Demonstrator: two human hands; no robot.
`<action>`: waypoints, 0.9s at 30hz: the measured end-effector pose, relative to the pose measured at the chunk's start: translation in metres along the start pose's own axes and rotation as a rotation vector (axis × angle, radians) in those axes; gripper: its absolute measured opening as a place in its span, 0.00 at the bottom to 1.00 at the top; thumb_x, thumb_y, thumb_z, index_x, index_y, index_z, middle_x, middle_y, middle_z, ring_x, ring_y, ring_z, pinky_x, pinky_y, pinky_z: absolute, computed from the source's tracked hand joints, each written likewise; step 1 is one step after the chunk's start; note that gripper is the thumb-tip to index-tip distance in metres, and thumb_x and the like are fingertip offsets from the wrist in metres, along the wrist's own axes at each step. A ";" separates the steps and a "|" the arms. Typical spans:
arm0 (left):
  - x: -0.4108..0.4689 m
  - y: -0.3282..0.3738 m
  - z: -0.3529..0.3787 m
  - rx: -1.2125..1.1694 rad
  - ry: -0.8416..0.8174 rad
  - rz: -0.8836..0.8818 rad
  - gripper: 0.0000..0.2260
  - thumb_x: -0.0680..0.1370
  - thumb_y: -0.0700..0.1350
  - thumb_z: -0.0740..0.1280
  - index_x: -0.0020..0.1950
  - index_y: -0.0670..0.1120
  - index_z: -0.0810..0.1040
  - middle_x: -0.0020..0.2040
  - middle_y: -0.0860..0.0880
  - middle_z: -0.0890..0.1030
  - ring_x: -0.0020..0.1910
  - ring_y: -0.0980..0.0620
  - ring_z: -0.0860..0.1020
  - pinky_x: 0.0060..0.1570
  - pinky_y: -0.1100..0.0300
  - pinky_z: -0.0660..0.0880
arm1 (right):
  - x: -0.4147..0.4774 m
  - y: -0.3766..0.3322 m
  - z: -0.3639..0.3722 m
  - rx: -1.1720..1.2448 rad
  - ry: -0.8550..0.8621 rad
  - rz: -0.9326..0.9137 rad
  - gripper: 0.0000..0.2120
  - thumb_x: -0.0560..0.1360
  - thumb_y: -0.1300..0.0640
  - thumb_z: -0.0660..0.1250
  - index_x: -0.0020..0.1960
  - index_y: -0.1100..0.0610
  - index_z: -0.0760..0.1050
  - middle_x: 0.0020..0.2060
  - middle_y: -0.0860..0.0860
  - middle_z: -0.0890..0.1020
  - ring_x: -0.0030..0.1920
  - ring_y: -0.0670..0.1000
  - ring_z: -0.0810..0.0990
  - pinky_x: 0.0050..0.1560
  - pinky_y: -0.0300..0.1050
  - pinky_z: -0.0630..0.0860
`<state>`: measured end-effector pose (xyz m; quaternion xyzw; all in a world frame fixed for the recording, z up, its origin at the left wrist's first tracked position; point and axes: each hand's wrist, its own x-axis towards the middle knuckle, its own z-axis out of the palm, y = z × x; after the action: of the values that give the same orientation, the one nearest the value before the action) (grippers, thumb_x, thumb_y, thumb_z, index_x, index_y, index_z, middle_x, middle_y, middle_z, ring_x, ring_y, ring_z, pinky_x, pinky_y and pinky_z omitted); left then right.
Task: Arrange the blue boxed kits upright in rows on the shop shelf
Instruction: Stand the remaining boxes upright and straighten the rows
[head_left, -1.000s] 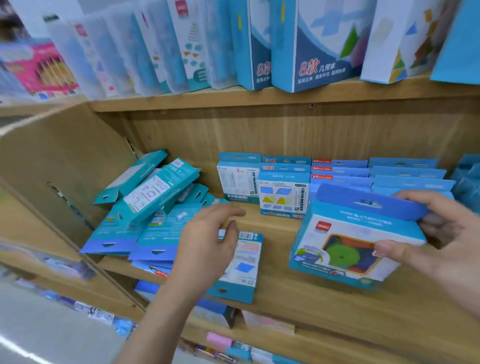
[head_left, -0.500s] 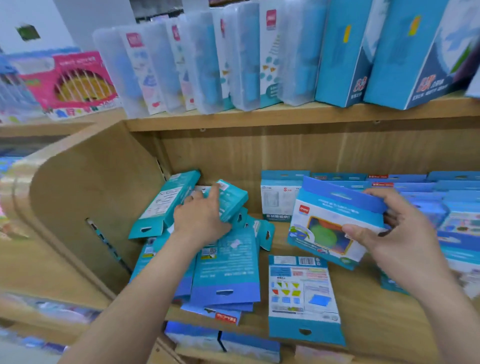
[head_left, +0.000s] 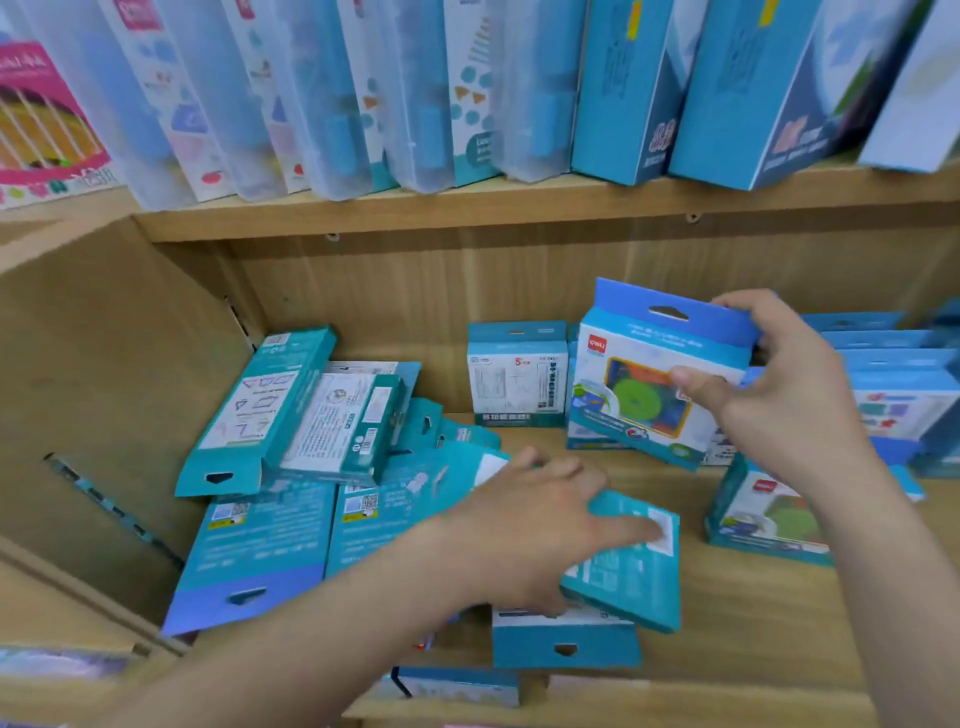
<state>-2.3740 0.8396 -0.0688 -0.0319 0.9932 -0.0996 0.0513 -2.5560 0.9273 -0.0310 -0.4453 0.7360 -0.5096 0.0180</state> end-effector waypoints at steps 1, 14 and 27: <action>0.007 0.001 0.005 0.009 -0.017 0.030 0.40 0.66 0.56 0.74 0.73 0.61 0.56 0.62 0.43 0.70 0.60 0.42 0.68 0.56 0.47 0.64 | 0.004 0.001 0.002 0.039 -0.018 -0.007 0.22 0.67 0.61 0.76 0.54 0.44 0.71 0.41 0.41 0.79 0.42 0.50 0.79 0.46 0.48 0.76; 0.009 -0.023 0.009 -0.322 0.012 0.090 0.25 0.73 0.56 0.69 0.68 0.53 0.70 0.63 0.51 0.75 0.62 0.48 0.71 0.59 0.49 0.71 | 0.041 -0.007 0.052 0.154 -0.122 -0.131 0.23 0.68 0.61 0.76 0.49 0.38 0.69 0.43 0.41 0.80 0.46 0.52 0.80 0.50 0.55 0.78; -0.050 -0.188 0.019 -0.095 -0.378 -0.598 0.26 0.79 0.64 0.50 0.75 0.59 0.55 0.77 0.52 0.58 0.74 0.48 0.58 0.70 0.44 0.55 | 0.069 -0.040 0.121 0.182 -0.214 -0.291 0.17 0.71 0.57 0.73 0.49 0.44 0.67 0.44 0.45 0.78 0.45 0.51 0.79 0.43 0.50 0.76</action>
<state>-2.3122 0.6560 -0.0448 -0.3414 0.9165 -0.0564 0.2010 -2.5137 0.7887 -0.0292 -0.5951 0.6087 -0.5210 0.0627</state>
